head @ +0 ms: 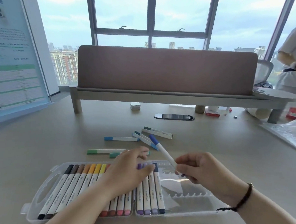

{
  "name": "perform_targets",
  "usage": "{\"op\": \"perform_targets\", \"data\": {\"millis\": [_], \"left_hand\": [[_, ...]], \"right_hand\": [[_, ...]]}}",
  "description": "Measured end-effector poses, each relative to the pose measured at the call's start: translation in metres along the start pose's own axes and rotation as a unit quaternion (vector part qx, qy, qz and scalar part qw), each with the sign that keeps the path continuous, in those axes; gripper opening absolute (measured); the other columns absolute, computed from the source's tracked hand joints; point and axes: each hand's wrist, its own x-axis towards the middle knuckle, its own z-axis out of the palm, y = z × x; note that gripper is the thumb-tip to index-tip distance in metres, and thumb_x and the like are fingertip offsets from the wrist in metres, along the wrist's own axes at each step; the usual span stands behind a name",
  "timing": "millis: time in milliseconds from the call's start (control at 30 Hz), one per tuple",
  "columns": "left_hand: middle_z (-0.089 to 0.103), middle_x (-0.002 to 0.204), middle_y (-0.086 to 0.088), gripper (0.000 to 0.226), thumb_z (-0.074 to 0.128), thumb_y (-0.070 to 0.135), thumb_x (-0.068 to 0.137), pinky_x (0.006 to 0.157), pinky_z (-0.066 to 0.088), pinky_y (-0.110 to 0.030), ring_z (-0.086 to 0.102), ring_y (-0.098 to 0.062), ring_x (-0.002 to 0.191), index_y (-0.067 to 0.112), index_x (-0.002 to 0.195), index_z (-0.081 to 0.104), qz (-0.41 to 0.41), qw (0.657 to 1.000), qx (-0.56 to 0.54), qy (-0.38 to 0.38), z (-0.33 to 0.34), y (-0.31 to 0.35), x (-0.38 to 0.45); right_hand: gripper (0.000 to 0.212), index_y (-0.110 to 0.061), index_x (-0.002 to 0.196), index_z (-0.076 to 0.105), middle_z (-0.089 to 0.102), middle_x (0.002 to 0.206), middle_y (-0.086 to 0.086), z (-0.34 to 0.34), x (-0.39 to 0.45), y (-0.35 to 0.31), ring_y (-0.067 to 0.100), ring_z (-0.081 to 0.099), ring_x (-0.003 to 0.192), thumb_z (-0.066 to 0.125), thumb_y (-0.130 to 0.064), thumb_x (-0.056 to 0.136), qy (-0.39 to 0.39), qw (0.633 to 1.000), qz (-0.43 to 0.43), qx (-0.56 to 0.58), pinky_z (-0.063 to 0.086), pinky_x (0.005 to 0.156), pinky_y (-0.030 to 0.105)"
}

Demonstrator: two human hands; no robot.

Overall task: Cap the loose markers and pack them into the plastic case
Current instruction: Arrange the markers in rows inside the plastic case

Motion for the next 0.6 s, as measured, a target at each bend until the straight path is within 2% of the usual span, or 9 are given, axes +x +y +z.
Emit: {"op": "perform_targets", "data": {"millis": [67, 133, 233, 333, 367, 467, 533, 600], "left_hand": [[0.057, 0.122, 0.032, 0.040, 0.055, 0.054, 0.093, 0.093, 0.044, -0.022, 0.054, 0.014, 0.102, 0.050, 0.130, 0.041, 0.015, 0.997, -0.079, 0.007, 0.001, 0.003, -0.002], [0.059, 0.112, 0.038, 0.034, 0.056, 0.049, 0.095, 0.091, 0.042, -0.020, 0.053, 0.021, 0.101, 0.057, 0.121, 0.036, 0.018, 0.991, -0.127, 0.026, 0.002, 0.007, -0.003], [0.068, 0.107, 0.032, 0.032, 0.059, 0.047, 0.093, 0.092, 0.046, -0.022, 0.061, 0.008, 0.107, 0.056, 0.118, 0.041, 0.015, 0.982, -0.185, 0.036, 0.003, 0.011, -0.005], [0.071, 0.103, 0.030, 0.038, 0.062, 0.046, 0.088, 0.080, 0.047, -0.008, 0.064, 0.009, 0.102, 0.053, 0.121, 0.044, 0.020, 0.974, -0.219, 0.048, 0.004, 0.015, -0.006], [0.072, 0.102, 0.028, 0.041, 0.063, 0.046, 0.086, 0.079, 0.047, -0.009, 0.065, 0.009, 0.100, 0.051, 0.122, 0.044, 0.019, 0.973, -0.224, 0.053, 0.004, 0.016, -0.006], [0.075, 0.100, 0.017, 0.043, 0.068, 0.039, 0.088, 0.087, 0.052, -0.023, 0.068, -0.001, 0.098, 0.048, 0.125, 0.047, 0.019, 0.972, -0.227, 0.047, 0.007, 0.017, -0.006], [0.076, 0.097, 0.012, 0.043, 0.071, 0.033, 0.088, 0.089, 0.052, -0.027, 0.070, -0.005, 0.096, 0.047, 0.123, 0.049, 0.021, 0.972, -0.229, 0.046, 0.010, 0.016, -0.007], [0.075, 0.096, 0.012, 0.043, 0.073, 0.033, 0.087, 0.088, 0.051, -0.026, 0.070, -0.006, 0.094, 0.045, 0.122, 0.052, 0.027, 0.975, -0.217, 0.049, 0.011, 0.016, -0.006]], "right_hand": [[0.013, -0.013, 0.095, 0.072, 0.073, 0.072, 0.005, 0.006, -0.004, -0.002, 0.008, 0.048, 0.050, 0.066, -0.002, 0.090, -0.016, 1.000, -0.017, -0.005, 0.039, 0.051, 0.018], [0.016, -0.019, 0.101, 0.069, 0.076, 0.076, 0.003, 0.008, -0.008, -0.004, 0.009, 0.049, 0.052, 0.066, -0.007, 0.091, -0.032, 0.998, -0.030, -0.033, 0.042, 0.056, 0.024], [0.021, -0.027, 0.110, 0.065, 0.074, 0.072, -0.005, 0.010, -0.014, -0.006, 0.010, 0.052, 0.056, 0.068, -0.017, 0.091, -0.052, 0.994, -0.038, -0.092, 0.046, 0.063, 0.031], [0.025, -0.025, 0.114, 0.062, 0.071, 0.065, -0.009, 0.011, -0.018, -0.007, 0.003, 0.053, 0.052, 0.069, -0.018, 0.091, -0.058, 0.990, -0.041, -0.125, 0.050, 0.066, 0.027], [0.026, -0.025, 0.115, 0.061, 0.073, 0.069, -0.009, 0.012, -0.020, -0.008, 0.001, 0.054, 0.051, 0.069, -0.019, 0.091, -0.061, 0.988, -0.040, -0.139, 0.050, 0.065, 0.024], [0.026, -0.026, 0.113, 0.058, 0.075, 0.077, -0.011, 0.016, -0.022, -0.008, -0.002, 0.055, 0.055, 0.067, -0.019, 0.090, -0.085, 0.985, -0.033, -0.146, 0.043, 0.057, 0.016], [0.024, -0.031, 0.108, 0.057, 0.074, 0.082, -0.013, 0.018, -0.022, -0.007, -0.002, 0.053, 0.056, 0.067, -0.022, 0.088, -0.088, 0.981, -0.039, -0.170, 0.040, 0.058, 0.014], [0.024, -0.034, 0.105, 0.057, 0.074, 0.088, -0.016, 0.019, -0.023, -0.005, -0.002, 0.052, 0.059, 0.070, -0.027, 0.086, -0.095, 0.975, -0.050, -0.196, 0.040, 0.062, 0.016]]}}
